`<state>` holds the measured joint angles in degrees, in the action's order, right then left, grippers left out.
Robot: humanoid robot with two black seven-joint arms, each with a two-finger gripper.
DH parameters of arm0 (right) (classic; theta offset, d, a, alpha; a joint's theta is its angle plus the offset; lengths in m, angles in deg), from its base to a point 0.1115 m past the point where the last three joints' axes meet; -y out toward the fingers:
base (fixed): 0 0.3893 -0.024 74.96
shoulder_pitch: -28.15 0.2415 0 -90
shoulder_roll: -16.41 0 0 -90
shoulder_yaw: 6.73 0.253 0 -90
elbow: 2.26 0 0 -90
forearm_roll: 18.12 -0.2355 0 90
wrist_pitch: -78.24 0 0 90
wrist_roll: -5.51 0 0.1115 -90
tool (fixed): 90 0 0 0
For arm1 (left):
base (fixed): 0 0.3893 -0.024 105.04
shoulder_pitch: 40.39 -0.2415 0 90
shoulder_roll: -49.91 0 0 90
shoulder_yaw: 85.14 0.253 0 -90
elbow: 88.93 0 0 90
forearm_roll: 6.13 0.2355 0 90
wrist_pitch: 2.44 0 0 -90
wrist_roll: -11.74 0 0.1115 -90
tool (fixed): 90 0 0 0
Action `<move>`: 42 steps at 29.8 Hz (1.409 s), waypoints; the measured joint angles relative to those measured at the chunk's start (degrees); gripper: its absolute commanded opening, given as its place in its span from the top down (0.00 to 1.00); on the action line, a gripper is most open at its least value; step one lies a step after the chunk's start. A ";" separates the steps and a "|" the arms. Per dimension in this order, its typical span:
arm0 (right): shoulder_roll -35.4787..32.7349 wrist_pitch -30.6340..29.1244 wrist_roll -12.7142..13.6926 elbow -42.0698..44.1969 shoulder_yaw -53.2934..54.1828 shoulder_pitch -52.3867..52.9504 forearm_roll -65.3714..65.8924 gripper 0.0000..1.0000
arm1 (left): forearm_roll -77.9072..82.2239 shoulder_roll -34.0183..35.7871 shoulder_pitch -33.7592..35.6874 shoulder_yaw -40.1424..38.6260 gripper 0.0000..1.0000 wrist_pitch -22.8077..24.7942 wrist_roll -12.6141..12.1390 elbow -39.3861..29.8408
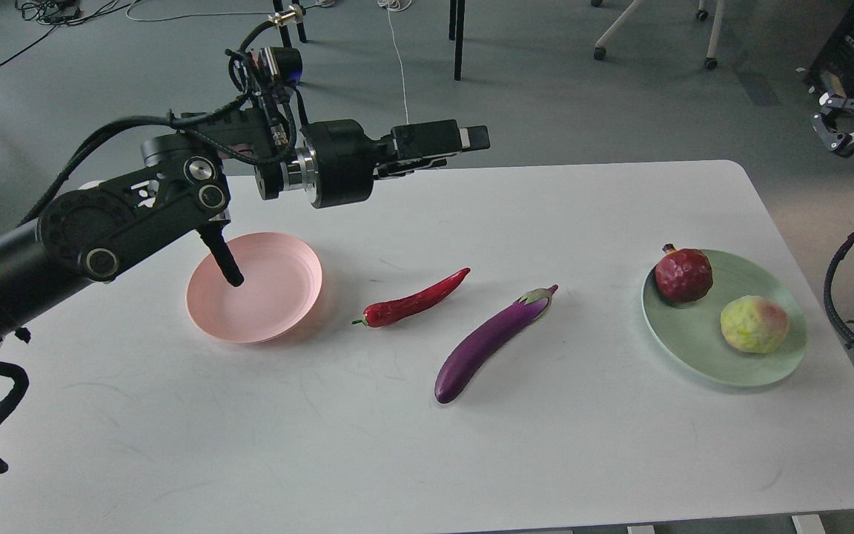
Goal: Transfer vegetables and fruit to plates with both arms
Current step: 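Withdraw the right arm and swing the left arm over the table, then lower the left gripper onto the purple eggplant and grasp it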
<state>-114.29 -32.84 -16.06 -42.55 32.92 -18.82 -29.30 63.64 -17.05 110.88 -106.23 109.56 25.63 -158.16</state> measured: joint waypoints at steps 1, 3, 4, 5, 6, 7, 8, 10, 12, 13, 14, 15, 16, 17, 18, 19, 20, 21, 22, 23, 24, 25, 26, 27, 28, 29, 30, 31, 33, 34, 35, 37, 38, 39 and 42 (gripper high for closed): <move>-0.08 -2.64 0.06 1.08 1.14 -1.12 -0.75 0.01 | 3.52 -0.33 -0.04 1.68 0.02 -1.31 -0.07 -0.95; -0.22 -5.68 0.12 2.70 2.71 -2.98 -2.27 0.01 | 10.44 -1.04 -0.05 5.42 0.03 -3.27 -0.10 -1.98; -0.33 -6.23 0.12 3.11 3.05 -3.64 -2.82 0.01 | 14.68 -1.60 -0.05 7.44 0.03 -4.16 -0.10 -2.23; -0.49 -6.58 0.13 3.37 3.27 -4.34 -3.30 0.01 | 18.73 -2.26 -0.05 9.02 0.03 -4.88 -0.09 -2.34; -0.67 -6.75 0.13 3.48 3.42 -5.01 -3.60 0.01 | 23.78 -3.23 -0.05 10.55 0.04 -5.70 -0.08 -2.40; -0.77 -6.84 0.13 3.52 3.50 -5.49 -3.75 0.01 | 29.03 -4.27 -0.05 11.82 0.05 -6.40 -0.05 -2.38; -0.84 -6.88 0.12 3.54 3.55 -6.01 -3.85 0.01 | 33.47 -5.15 -0.17 12.75 0.07 -6.88 -0.02 -2.21; -0.93 -6.90 -0.01 3.55 3.58 -6.84 -3.91 0.01 | 42.48 -6.76 -1.24 14.69 0.09 -7.47 0.01 -1.49; -1.01 -6.91 -0.12 3.56 3.59 -7.49 -3.93 0.01 | 48.49 -7.73 -2.99 15.97 0.10 -7.73 0.00 -0.42; -1.01 -6.91 -0.15 3.56 3.59 -7.67 -3.93 0.01 | 50.75 -8.23 -4.22 16.32 0.11 -7.82 -0.04 0.21; -1.01 -6.91 -0.21 3.56 3.60 -7.86 -3.93 0.01 | 52.38 -8.80 -5.45 16.49 0.11 -7.91 -0.14 0.83; -1.01 -6.92 -0.26 3.55 3.60 -8.04 -3.93 0.01 | 53.33 -9.24 -6.44 16.54 0.11 -8.08 -0.28 1.37; -1.02 -6.92 -0.31 3.56 3.60 -8.19 -3.93 0.01 | 54.02 -9.67 -7.45 16.55 0.13 -8.38 -0.66 1.98; -1.04 -6.92 -0.36 3.56 3.60 -8.35 -3.93 0.01 | 54.40 -10.01 -8.26 16.55 0.14 -8.73 -1.37 2.52; -1.05 -6.92 -0.38 3.56 3.60 -8.48 -3.93 0.01 | 54.57 -10.26 -8.76 16.55 0.15 -9.04 -2.23 2.94; -1.04 -6.92 -0.39 3.56 3.60 -8.60 -3.93 0.01 | 54.60 -10.57 -9.20 16.55 0.16 -9.35 -3.31 3.40; -1.05 -6.92 -0.42 3.55 3.60 -8.76 -3.94 0.01 | 54.59 -10.97 -9.52 16.55 0.18 -9.61 -4.39 3.97; -1.05 -6.92 -0.44 3.51 3.60 -8.91 -3.94 0.01 | 54.53 -11.39 -9.79 16.53 0.19 -9.78 -5.10 4.52; -1.05 -6.92 -0.46 3.44 3.60 -9.05 -3.94 0.01 | 54.44 -11.90 -10.08 16.49 0.21 -9.89 -5.64 5.17; -1.05 -6.92 -0.47 3.33 3.60 -9.21 -3.94 0.01 | 54.32 -12.42 -10.32 16.32 0.22 -9.95 -5.93 5.84; -1.05 -6.92 -0.48 3.24 3.60 -9.37 -3.94 0.01 | 54.24 -12.87 -10.46 16.14 0.23 -9.99 -6.05 6.34; -1.05 -6.92 -0.48 3.19 3.60 -9.49 -3.94 0.01 | 54.09 -13.34 -10.56 16.01 0.24 -10.01 -6.11 6.78; -1.04 -6.92 -0.48 3.16 3.60 -9.56 -3.94 0.01 | 53.80 -13.76 -10.64 15.94 0.26 -10.04 -6.14 7.10; -1.04 -6.92 -0.49 3.14 3.60 -9.61 -3.94 0.01 | 53.46 -14.08 -10.76 15.88 0.28 -10.10 -6.16 7.31; -1.04 -6.92 -0.49 3.12 3.60 -9.67 -3.94 0.01 | 53.01 -14.38 -10.95 15.85 0.31 -10.23 -6.19 7.55; -1.04 -6.92 -0.49 3.12 3.60 -9.68 -3.94 0.01 | 52.62 -14.65 -11.15 15.84 0.36 -10.35 -6.22 7.79; -1.04 -6.92 -0.49 3.12 3.60 -9.68 -3.94 0.01 | 52.38 -14.88 -11.29 15.84 0.43 -10.45 -6.24 7.94; -1.04 -6.92 -0.49 3.11 3.60 -9.68 -3.94 0.01 | 52.21 -15.11 -11.40 15.84 0.49 -10.56 -6.25 8.05; -1.04 -6.92 -0.49 3.10 3.60 -9.67 -3.94 0.01 | 52.08 -15.37 -11.55 15.85 0.71 -10.62 -6.36 8.25; -1.04 -6.92 -0.49 3.10 3.60 -9.66 -3.94 0.01 | 52.07 -15.35 -11.57 15.85 0.74 -10.62 -6.39 8.27; -1.04 -6.92 -0.49 3.10 3.60 -9.65 -3.94 0.01 | 52.06 -15.21 -11.59 15.87 0.77 -10.62 -6.41 8.28; -1.04 -6.92 -0.49 3.13 3.60 -9.64 -3.94 0.01 | 52.05 -14.71 -11.61 15.87 0.79 -10.66 -6.47 8.32; -1.04 -6.92 -0.49 3.23 3.60 -9.63 -3.94 0.01 | 52.05 -14.44 -11.61 15.85 0.79 -10.81 -6.47 8.32; -1.04 -6.92 -0.49 3.34 3.60 -9.63 -3.94 0.01 | 52.04 -14.11 -11.60 15.79 0.80 -11.09 -6.47 8.32; -1.05 -6.92 -0.49 3.61 3.86 -9.63 -3.94 0.01 | 52.04 -12.31 -11.39 15.62 0.82 -12.50 -6.27 8.07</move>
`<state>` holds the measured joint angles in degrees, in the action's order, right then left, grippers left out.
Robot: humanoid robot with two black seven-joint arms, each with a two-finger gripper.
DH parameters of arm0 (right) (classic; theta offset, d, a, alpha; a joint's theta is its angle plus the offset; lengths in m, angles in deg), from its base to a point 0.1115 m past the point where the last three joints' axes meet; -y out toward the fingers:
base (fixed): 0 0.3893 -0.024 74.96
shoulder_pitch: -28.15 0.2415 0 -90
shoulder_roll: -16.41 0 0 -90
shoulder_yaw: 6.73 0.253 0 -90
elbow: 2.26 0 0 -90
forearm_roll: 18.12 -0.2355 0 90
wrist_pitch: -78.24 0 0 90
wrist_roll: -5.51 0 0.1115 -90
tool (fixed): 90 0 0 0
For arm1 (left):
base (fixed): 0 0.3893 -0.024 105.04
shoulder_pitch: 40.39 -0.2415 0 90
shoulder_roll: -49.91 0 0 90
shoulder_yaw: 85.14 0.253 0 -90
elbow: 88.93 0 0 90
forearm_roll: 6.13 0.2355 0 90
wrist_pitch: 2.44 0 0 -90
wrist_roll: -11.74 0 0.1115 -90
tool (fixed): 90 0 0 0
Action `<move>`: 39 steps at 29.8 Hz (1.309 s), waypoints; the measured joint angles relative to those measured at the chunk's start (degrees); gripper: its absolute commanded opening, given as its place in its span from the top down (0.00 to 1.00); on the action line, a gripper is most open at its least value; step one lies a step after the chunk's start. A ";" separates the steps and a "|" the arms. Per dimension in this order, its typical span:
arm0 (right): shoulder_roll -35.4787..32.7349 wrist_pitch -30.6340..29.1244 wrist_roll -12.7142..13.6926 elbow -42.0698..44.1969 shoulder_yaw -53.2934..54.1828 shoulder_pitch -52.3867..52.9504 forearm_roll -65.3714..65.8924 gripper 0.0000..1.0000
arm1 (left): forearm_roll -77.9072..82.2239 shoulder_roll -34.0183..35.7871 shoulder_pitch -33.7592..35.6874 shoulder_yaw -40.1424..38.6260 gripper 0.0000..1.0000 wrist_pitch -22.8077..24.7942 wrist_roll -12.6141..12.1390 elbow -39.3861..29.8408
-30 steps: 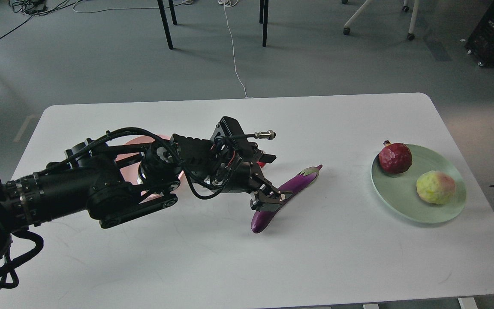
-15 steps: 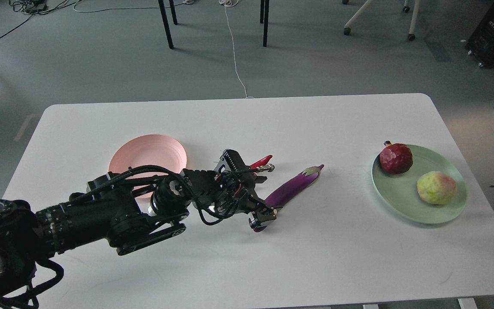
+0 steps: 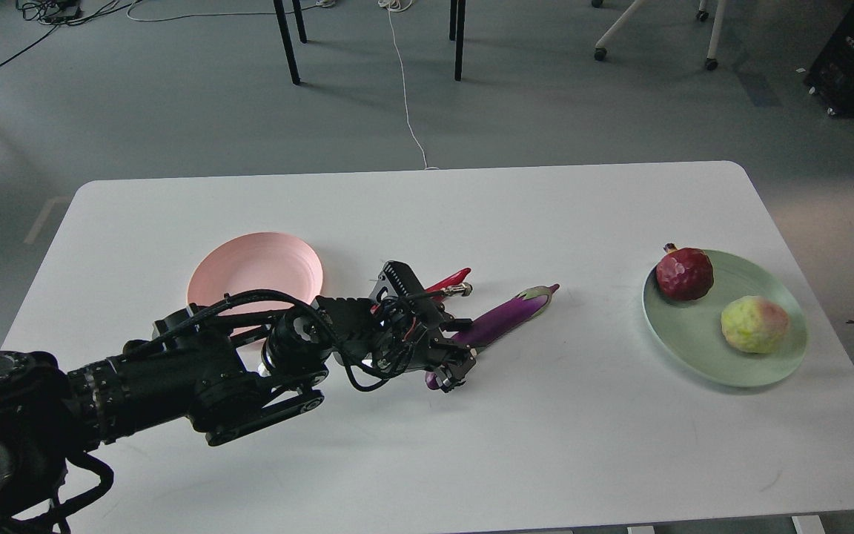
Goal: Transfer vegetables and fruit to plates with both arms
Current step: 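Lower the left gripper onto the purple eggplant and grasp it, then carry the eggplant onto the pink plate and release it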
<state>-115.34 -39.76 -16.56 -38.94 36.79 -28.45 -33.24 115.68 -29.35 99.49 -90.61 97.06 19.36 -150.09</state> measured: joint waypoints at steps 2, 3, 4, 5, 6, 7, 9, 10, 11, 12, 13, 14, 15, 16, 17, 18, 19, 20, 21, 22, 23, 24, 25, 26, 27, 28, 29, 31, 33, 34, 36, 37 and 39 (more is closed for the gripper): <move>-0.26 0.00 0.00 0.03 0.46 0.01 0.00 0.01 | 0.00 1.63 0.23 -0.10 0.82 -0.45 0.21 -0.54; -0.44 0.00 0.00 0.03 0.63 0.02 0.00 0.01 | 0.01 2.66 0.34 -0.18 0.83 -0.52 0.28 -1.12; -0.59 0.00 0.00 0.04 0.75 0.03 0.00 0.01 | 0.04 3.75 0.46 -0.39 0.83 -0.56 0.32 -2.00; -0.66 0.00 0.00 0.04 0.81 0.05 0.00 0.01 | 0.04 4.76 0.54 -0.74 0.83 -0.58 0.35 -3.03; -0.72 0.00 0.00 0.03 0.83 0.09 0.00 0.01 | 0.04 6.13 0.58 -1.33 0.83 -0.61 0.40 -4.53; -0.82 0.00 0.00 0.03 0.84 0.12 0.00 0.01 | -0.03 7.56 0.58 -2.01 0.82 -0.62 0.40 -6.03; -1.20 0.00 0.00 0.04 0.91 0.18 0.00 0.01 | -0.78 11.48 0.65 -3.93 0.82 -0.62 0.40 -10.21; -1.42 0.00 0.00 0.03 0.94 0.23 0.00 0.01 | -1.39 13.76 0.65 -4.85 0.82 -0.62 0.40 -12.45; -1.67 0.00 0.00 0.04 0.95 0.25 0.00 0.01 | -1.99 16.21 0.63 -5.57 0.82 -0.62 0.40 -14.27; -1.91 0.00 0.00 0.04 0.96 0.26 0.00 0.01 | -2.73 19.22 0.49 -6.30 0.82 -0.62 0.39 -15.91; -2.12 0.01 0.00 0.04 0.97 0.26 0.00 0.01 | -3.53 22.14 0.32 -6.72 0.82 -0.62 0.44 -17.01; -2.31 0.01 0.00 0.03 0.97 0.26 0.00 0.01 | -4.33 24.61 0.17 -6.90 0.81 -0.63 0.57 -17.60; -2.48 0.01 0.00 0.06 0.97 0.26 0.00 0.01 | -5.42 27.25 0.03 -7.02 0.81 -0.70 0.81 -17.91; -2.55 0.01 0.00 0.08 0.97 0.26 0.00 0.01 | -6.72 29.63 -0.07 -7.03 0.80 -0.83 1.29 -18.00; -2.56 0.01 0.00 0.09 0.97 0.26 0.00 0.01 | -7.95 31.34 -0.14 -7.00 0.79 -0.92 1.82 -18.00; -2.56 0.01 0.00 0.08 0.97 0.26 0.00 0.01 | -9.34 33.04 -0.20 -6.83 0.78 -1.00 2.46 -17.81; -2.56 0.01 0.00 0.08 0.97 0.26 0.00 0.01 | -10.67 34.46 -0.33 -6.60 0.77 -1.02 3.03 -17.37; -2.51 0.01 0.00 0.08 0.97 0.26 0.00 0.01 | -11.68 35.56 -0.60 -6.37 0.77 -1.04 3.42 -16.74; -2.39 0.01 0.00 0.03 0.97 0.26 0.00 0.01 | -12.25 36.20 -1.05 -6.22 0.77 -1.08 3.63 -16.07; -2.29 0.01 0.00 -0.01 0.97 0.26 0.00 0.01 | -12.61 36.74 -1.90 -6.09 0.77 -1.08 3.79 -15.13; -2.22 0.01 0.00 -0.03 0.97 0.26 0.01 0.01 | -12.73 37.06 -2.80 -6.01 0.76 -1.08 3.82 -14.14; -2.21 0.01 0.00 -0.04 0.97 0.26 0.01 0.01 | -12.80 37.27 -3.73 -5.94 0.75 -1.08 3.86 -13.00; -2.21 0.01 0.00 -0.06 0.97 0.26 0.01 0.01 | -12.86 37.34 -4.46 -5.92 0.71 -1.08 3.87 -11.94; -2.21 0.01 0.00 -0.08 0.97 0.26 0.00 0.01 | -12.96 37.34 -4.95 -5.89 0.65 -1.08 3.88 -11.06; -2.22 0.01 0.00 -0.08 0.97 0.26 0.01 0.01 | -13.07 37.32 -5.20 -5.88 0.61 -1.09 3.88 -10.49; -2.27 0.01 0.00 -0.09 0.97 0.26 0.01 0.01 | -13.23 37.19 -5.39 -5.88 0.57 -1.19 3.88 -9.93; -2.36 0.01 0.00 -0.08 0.97 0.26 0.01 0.01 | -13.30 37.01 -5.62 -5.88 0.48 -1.34 3.87 -9.30; -2.52 0.01 0.00 0.00 0.97 0.26 0.00 0.01 | -13.34 36.68 -6.24 -5.91 0.17 -1.90 3.86 -8.04; -2.54 0.01 0.00 0.01 0.97 0.26 0.01 0.01 | -13.37 36.42 -6.77 -5.92 0.15 -2.65 3.88 -6.92; -2.54 0.01 0.00 -0.01 0.97 0.26 0.01 0.01 | -13.40 36.32 -6.91 -5.94 0.14 -3.00 3.91 -6.38; -2.54 0.01 0.00 -0.05 0.97 0.26 0.01 0.01 | -13.43 36.07 -6.98 -5.95 0.14 -3.33 4.10 -5.86; -2.54 0.01 0.00 -0.05 0.96 0.26 0.01 0.01 | -13.47 35.96 -6.98 -5.96 0.13 -3.40 4.17 -5.75; -2.54 0.01 0.00 -0.01 0.96 0.26 0.02 0.01 | -13.81 35.88 -6.95 -6.08 0.13 -3.41 4.22 -5.66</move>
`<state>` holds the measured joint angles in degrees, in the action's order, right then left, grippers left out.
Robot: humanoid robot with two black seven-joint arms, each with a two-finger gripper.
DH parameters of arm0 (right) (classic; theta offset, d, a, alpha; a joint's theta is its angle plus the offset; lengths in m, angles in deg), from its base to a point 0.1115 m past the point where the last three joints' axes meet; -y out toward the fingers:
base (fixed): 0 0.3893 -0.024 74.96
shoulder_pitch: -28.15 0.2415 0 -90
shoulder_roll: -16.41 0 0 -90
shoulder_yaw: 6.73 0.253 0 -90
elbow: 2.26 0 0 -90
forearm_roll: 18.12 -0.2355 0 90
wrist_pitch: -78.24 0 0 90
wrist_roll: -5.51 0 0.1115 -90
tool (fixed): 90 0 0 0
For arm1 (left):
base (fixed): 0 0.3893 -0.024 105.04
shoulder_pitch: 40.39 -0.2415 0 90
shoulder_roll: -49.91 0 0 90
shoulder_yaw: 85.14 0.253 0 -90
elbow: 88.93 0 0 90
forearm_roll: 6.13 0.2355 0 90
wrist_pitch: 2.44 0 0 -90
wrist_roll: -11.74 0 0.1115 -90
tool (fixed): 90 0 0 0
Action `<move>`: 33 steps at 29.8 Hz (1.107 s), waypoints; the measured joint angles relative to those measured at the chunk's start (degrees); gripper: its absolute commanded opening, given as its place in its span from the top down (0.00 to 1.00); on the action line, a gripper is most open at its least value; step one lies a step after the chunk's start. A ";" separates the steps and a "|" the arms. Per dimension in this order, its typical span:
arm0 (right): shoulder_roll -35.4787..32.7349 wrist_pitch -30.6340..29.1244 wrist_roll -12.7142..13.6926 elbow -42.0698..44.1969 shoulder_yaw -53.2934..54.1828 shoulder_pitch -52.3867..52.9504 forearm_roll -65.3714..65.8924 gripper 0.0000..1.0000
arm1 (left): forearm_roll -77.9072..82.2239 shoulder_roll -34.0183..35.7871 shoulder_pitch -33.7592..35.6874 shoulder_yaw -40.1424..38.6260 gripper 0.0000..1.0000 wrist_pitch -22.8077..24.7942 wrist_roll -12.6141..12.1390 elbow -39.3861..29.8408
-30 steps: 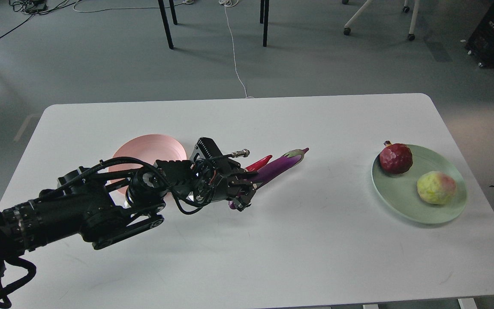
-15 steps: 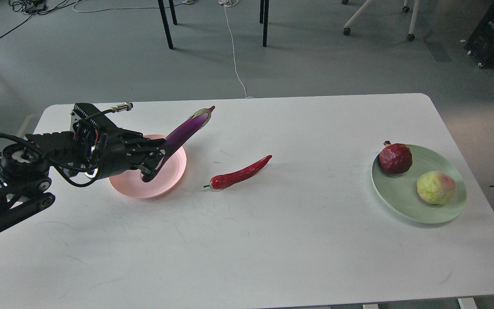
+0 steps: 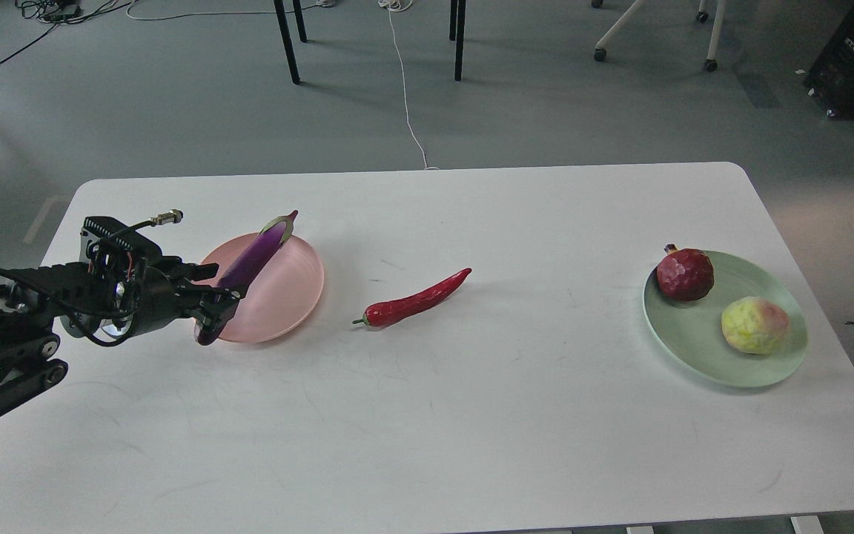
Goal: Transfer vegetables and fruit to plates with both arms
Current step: 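Carry the eggplant onto the pink plate and release it, then move the left gripper to the red chili pepper and grasp it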
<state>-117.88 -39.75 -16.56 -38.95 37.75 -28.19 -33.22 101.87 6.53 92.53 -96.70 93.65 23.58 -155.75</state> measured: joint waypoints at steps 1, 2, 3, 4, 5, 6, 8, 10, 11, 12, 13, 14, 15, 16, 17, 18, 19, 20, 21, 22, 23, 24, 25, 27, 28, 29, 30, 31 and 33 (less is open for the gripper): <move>0.00 0.00 0.00 0.02 0.00 0.00 0.01 0.01 | -0.25 -0.02 0.13 -0.06 0.13 0.00 0.03 0.00; 0.00 0.00 0.00 0.05 0.00 0.00 0.01 0.01 | -0.53 -0.02 0.36 -0.16 0.13 0.00 0.03 0.01; -0.02 0.00 0.00 0.08 0.00 -0.01 0.01 0.01 | -0.66 -0.05 0.61 -0.25 0.13 -0.01 0.02 0.00; -0.02 0.00 0.00 0.09 0.00 -0.07 0.01 0.01 | -0.70 -0.17 0.99 -0.31 0.13 -0.01 0.01 -0.09; -0.02 0.00 0.00 0.09 0.00 -0.14 0.01 0.01 | -0.69 -0.60 1.65 -0.32 0.13 -0.01 -0.02 -0.27; 0.00 0.00 0.00 0.07 -0.01 -0.19 0.01 0.01 | -0.63 -1.52 2.66 -0.31 0.13 -0.01 -0.09 -0.41; 0.21 0.00 0.00 0.01 -0.01 -0.25 0.01 0.01 | -0.51 -4.66 5.27 -0.27 0.13 0.00 -0.21 -0.56; 0.31 0.00 0.00 -0.04 -0.01 -0.26 0.03 0.01 | -0.42 -8.75 8.05 -0.03 0.13 0.16 -0.38 -0.61; 0.31 0.00 0.00 -0.02 -0.01 -0.27 0.03 0.01 | -0.38 -10.77 9.32 0.11 0.14 0.24 -0.47 -0.34; 0.31 0.00 0.00 -0.01 -0.01 -0.28 0.04 0.01 | -0.35 -12.69 10.44 0.28 0.14 0.28 -0.56 0.14; 0.29 0.00 0.00 0.01 -0.01 -0.28 0.03 0.01 | -0.34 -14.35 11.21 0.38 0.14 0.30 -0.62 0.74; 0.23 0.00 0.00 0.02 -0.01 -0.28 0.03 0.01 | -0.32 -16.41 11.86 0.49 0.15 0.32 -0.69 1.66; 0.16 0.00 0.00 0.04 -0.01 -0.28 0.04 0.01 | -0.26 -18.88 12.26 0.58 0.15 0.33 -0.71 2.86; 0.09 0.00 0.00 0.05 -0.01 -0.29 0.04 0.01 | -0.17 -21.05 12.45 0.66 0.15 0.33 -0.68 3.95; 0.01 0.00 0.00 0.07 0.00 -0.28 0.03 0.01 | 0.11 -23.46 12.56 0.75 0.15 0.33 -0.66 5.38; -0.05 0.00 0.00 0.11 0.03 -0.28 0.03 0.01 | 0.64 -25.71 12.63 1.00 0.15 0.33 -0.53 6.98; -0.10 0.00 0.00 0.12 0.05 -0.28 0.03 0.01 | 1.28 -27.57 12.66 1.61 0.16 0.33 -0.40 8.45; -0.17 0.00 -0.02 0.13 0.06 -0.28 0.03 0.01 | 1.85 -28.96 12.68 2.51 0.16 0.33 -0.33 9.65; -0.28 0.00 -0.04 0.14 0.06 -0.29 0.03 0.01 | 2.38 -30.36 12.68 3.77 0.18 0.33 -0.29 10.97; -0.39 0.00 -0.06 0.14 0.07 -0.30 0.03 0.01 | 2.74 -31.52 12.68 5.10 0.18 0.29 -0.26 12.13; -0.48 0.00 -0.09 0.14 0.09 -0.32 0.01 0.01 | 2.93 -32.35 12.67 6.20 0.19 0.22 -0.24 12.95; -0.51 0.00 -0.09 0.14 0.09 -0.32 0.00 0.01 | 3.07 -33.10 12.56 7.33 0.21 0.17 -0.24 13.67; -0.51 0.00 -0.10 0.13 0.10 -0.32 0.00 0.01 | 3.21 -33.58 12.37 8.38 0.24 0.13 -0.24 14.12; -0.51 0.00 -0.10 0.11 0.10 -0.33 0.00 0.01 | 3.43 -33.94 12.04 10.08 0.30 0.10 -0.24 14.48; -0.51 0.00 -0.09 0.13 0.10 -0.33 0.00 0.01 | 3.50 -33.99 11.93 10.97 0.34 0.08 -0.24 14.56; -0.51 0.00 -0.09 0.13 0.10 -0.33 -0.01 0.01 | 3.53 -34.00 11.87 11.74 0.38 0.07 -0.22 14.58; -0.51 0.00 -0.09 0.13 0.10 -0.33 -0.02 0.01 | 3.53 -33.96 11.83 12.46 0.42 0.07 -0.16 14.58; -0.51 0.00 -0.09 0.13 0.10 -0.34 -0.02 0.01 | 3.54 -33.85 11.81 12.94 0.45 0.06 -0.12 14.59; -0.31 0.00 -0.09 0.09 0.10 -0.35 -0.02 0.01 | 3.54 -33.53 11.74 13.34 0.49 0.06 -0.09 14.61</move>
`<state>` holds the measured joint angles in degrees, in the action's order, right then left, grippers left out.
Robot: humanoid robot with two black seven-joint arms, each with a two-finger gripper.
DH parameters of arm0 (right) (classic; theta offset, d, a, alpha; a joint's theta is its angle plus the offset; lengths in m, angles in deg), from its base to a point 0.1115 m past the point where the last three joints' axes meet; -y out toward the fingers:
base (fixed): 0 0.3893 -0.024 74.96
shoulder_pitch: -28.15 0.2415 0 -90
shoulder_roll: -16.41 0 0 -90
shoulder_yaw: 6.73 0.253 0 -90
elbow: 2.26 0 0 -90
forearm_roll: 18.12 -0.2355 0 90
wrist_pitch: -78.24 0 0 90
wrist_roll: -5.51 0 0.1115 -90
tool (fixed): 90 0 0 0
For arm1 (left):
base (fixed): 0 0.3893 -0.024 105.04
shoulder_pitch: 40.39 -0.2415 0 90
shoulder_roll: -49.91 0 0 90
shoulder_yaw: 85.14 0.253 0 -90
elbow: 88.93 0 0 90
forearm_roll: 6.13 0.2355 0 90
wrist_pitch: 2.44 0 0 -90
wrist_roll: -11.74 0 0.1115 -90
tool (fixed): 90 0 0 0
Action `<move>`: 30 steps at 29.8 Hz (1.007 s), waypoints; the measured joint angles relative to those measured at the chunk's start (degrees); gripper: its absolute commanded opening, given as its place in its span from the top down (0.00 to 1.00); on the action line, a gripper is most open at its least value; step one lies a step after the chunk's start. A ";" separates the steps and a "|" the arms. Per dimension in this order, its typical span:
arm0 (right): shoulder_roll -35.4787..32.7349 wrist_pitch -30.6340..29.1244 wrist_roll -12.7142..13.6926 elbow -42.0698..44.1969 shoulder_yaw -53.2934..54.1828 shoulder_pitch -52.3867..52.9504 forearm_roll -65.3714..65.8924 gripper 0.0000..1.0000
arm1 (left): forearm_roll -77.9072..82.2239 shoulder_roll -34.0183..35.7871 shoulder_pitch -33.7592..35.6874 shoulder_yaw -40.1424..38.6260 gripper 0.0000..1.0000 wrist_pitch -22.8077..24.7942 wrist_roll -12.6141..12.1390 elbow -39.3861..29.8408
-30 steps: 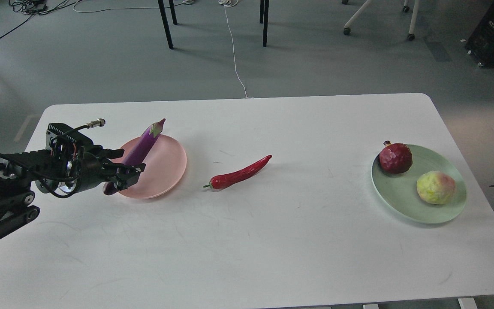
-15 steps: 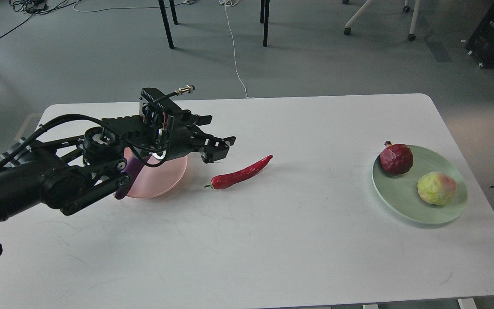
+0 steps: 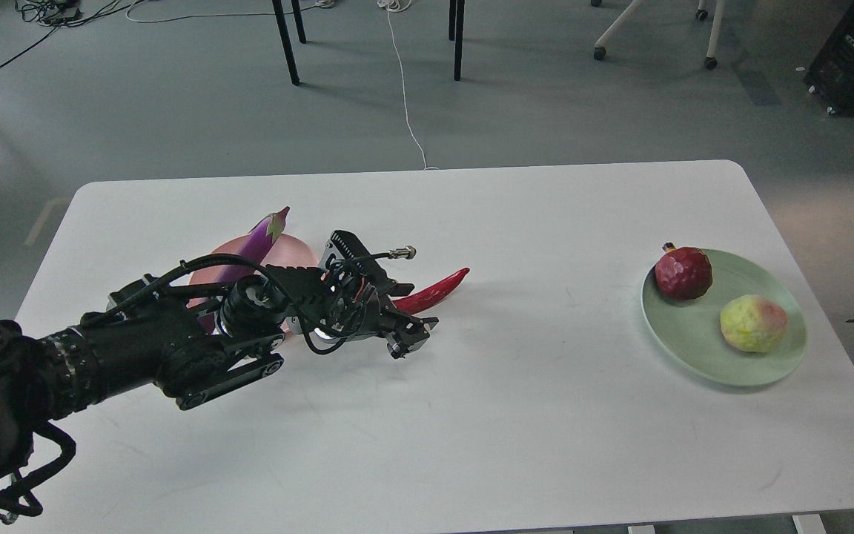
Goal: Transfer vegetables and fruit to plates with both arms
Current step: 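Move the left gripper to the red chili pepper and grasp it, then place the chili pepper on the pink plate beside the eggplant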
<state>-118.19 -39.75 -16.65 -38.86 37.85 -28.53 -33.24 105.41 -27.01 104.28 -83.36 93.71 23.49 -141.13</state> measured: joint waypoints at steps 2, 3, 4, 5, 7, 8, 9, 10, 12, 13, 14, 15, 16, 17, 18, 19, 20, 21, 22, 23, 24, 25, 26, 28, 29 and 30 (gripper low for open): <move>0.18 0.00 -0.01 -0.11 0.00 0.00 0.00 0.01 | 0.00 0.23 -0.06 0.17 0.50 0.00 0.02 0.13; 0.24 0.00 -0.02 -0.14 0.02 -0.01 0.00 0.01 | 0.00 0.30 -0.10 0.20 0.50 0.00 0.02 0.29; 0.27 0.00 -0.05 -0.16 0.07 0.00 0.00 0.01 | 0.00 0.30 -0.13 0.21 0.50 0.00 0.02 0.52; 0.28 0.00 -0.08 -0.18 0.12 -0.01 0.00 0.01 | 0.00 0.30 -0.17 0.22 0.50 -0.01 0.03 0.69; 0.29 0.00 -0.09 -0.19 0.15 -0.01 0.00 0.01 | 0.02 0.30 -0.51 0.22 0.50 -0.11 0.02 0.95; 0.30 0.00 -0.09 -0.21 0.16 -0.01 0.00 0.01 | 0.05 0.32 -0.84 0.22 0.50 -0.18 0.02 1.04; 0.30 0.00 -0.10 -0.22 0.20 -0.01 0.00 0.01 | 0.05 0.36 -1.12 0.21 0.50 -0.22 0.02 1.10; 0.31 0.00 -0.09 -0.23 0.25 -0.01 0.00 0.01 | 0.05 0.42 -1.36 0.15 0.50 -0.25 0.00 1.20; 0.30 0.00 -0.10 -0.25 0.33 -0.01 0.00 0.01 | 0.04 0.54 -1.62 0.20 0.50 -0.20 -0.01 1.42; 0.30 0.00 -0.09 -0.25 0.33 -0.01 0.00 0.01 | 0.04 0.58 -1.67 0.20 0.52 -0.21 -0.03 1.49; 0.30 0.00 -0.10 -0.28 0.34 0.00 0.00 0.01 | 0.04 0.61 -1.65 0.13 0.54 -0.22 -0.05 1.57; 0.30 0.00 -0.09 -0.24 0.34 0.00 0.00 0.01 | 0.02 0.66 -1.65 0.12 0.57 -0.22 -0.04 1.62; 0.28 0.00 -0.09 -0.24 0.34 0.00 0.00 0.01 | 0.02 0.76 -1.64 0.12 0.60 -0.22 -0.09 1.69; 0.26 0.00 -0.09 -0.23 0.34 0.00 0.00 0.01 | 0.00 0.87 -1.62 0.08 0.63 -0.23 -0.12 1.71; 0.25 0.00 -0.09 -0.23 0.34 0.00 0.00 0.01 | -0.01 0.96 -1.62 0.08 0.65 -0.23 -0.13 1.74; 0.25 0.00 -0.09 -0.23 0.34 0.00 0.00 0.01 | 0.00 1.04 -1.62 0.08 0.68 -0.23 -0.14 1.75; 0.24 0.00 -0.09 -0.23 0.34 0.00 0.00 0.01 | -0.01 1.14 -1.62 0.05 0.70 -0.24 -0.13 1.74; 0.22 0.00 -0.09 -0.23 0.34 0.00 0.00 0.01 | -0.01 1.30 -1.62 -0.03 0.72 -0.24 -0.13 1.72; 0.14 0.00 -0.09 -0.23 0.34 0.00 0.00 0.01 | -0.01 1.58 -1.60 -0.21 0.73 -0.24 -0.12 1.59; 0.07 0.00 -0.09 -0.22 0.34 0.00 0.00 0.01 | -0.02 1.91 -1.53 -0.37 0.74 -0.25 -0.09 1.40; 0.02 0.00 -0.09 -0.19 0.34 0.00 0.00 0.01 | -0.07 2.27 -1.39 -0.50 0.74 -0.25 -0.06 1.16; -0.04 0.00 -0.09 -0.15 0.34 0.00 0.00 0.01 | -0.13 2.64 -1.25 -0.64 0.74 -0.27 -0.04 0.93; -0.09 0.00 -0.09 -0.11 0.34 0.00 0.00 0.01 | -0.21 3.16 -1.09 -0.81 0.74 -0.30 -0.02 0.51; -0.14 0.00 -0.09 -0.07 0.34 0.00 0.00 0.01 | -0.33 4.86 -0.83 -1.28 0.74 -0.57 0.01 -1.32; -0.17 0.00 -0.09 -0.07 0.34 0.00 0.00 0.01 | -0.41 6.22 -0.66 -1.68 0.74 -0.79 0.02 -2.77; -0.19 0.00 -0.08 -0.06 0.34 0.02 0.00 0.01 | -0.46 7.93 -0.49 -2.13 0.74 -0.95 0.01 -4.43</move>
<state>-118.38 -39.75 -16.73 -38.92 38.19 -28.52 -33.24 104.95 -19.08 103.78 -85.49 92.76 23.50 -145.56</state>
